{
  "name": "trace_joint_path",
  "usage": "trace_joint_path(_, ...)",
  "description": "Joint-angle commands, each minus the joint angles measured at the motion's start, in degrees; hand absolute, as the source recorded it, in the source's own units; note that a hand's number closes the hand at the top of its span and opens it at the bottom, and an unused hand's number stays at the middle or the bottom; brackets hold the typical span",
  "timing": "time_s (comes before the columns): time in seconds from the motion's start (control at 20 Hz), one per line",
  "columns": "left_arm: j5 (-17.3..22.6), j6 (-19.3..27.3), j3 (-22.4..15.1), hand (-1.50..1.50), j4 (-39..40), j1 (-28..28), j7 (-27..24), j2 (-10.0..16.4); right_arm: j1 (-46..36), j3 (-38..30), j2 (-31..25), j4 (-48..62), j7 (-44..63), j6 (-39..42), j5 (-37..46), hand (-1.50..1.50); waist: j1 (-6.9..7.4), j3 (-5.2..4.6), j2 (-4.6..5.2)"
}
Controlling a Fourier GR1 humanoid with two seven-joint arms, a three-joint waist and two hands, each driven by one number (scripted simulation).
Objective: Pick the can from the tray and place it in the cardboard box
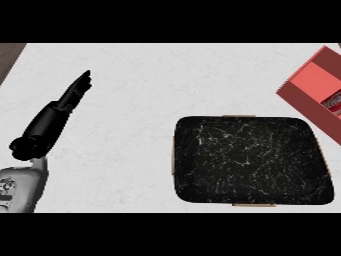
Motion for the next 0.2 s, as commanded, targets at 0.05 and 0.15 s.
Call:
trace_joint_path(0.05,-0.65,0.43,-1.89,0.00,-2.00,1.67,0.31,-1.83,1.10,-7.11,-3.24,3.51,2.80,-0.49,-6.73,-1.50,0.35,-0.05,-0.08)
trace_joint_path(0.15,0.71,-0.90,-0.89,0.00,-3.07,0.68,1.28,-0.66,4.01,-8.35,-4.49,4.07,0.82,-1.53,-7.49,-1.50,1.37,0.15,0.52)
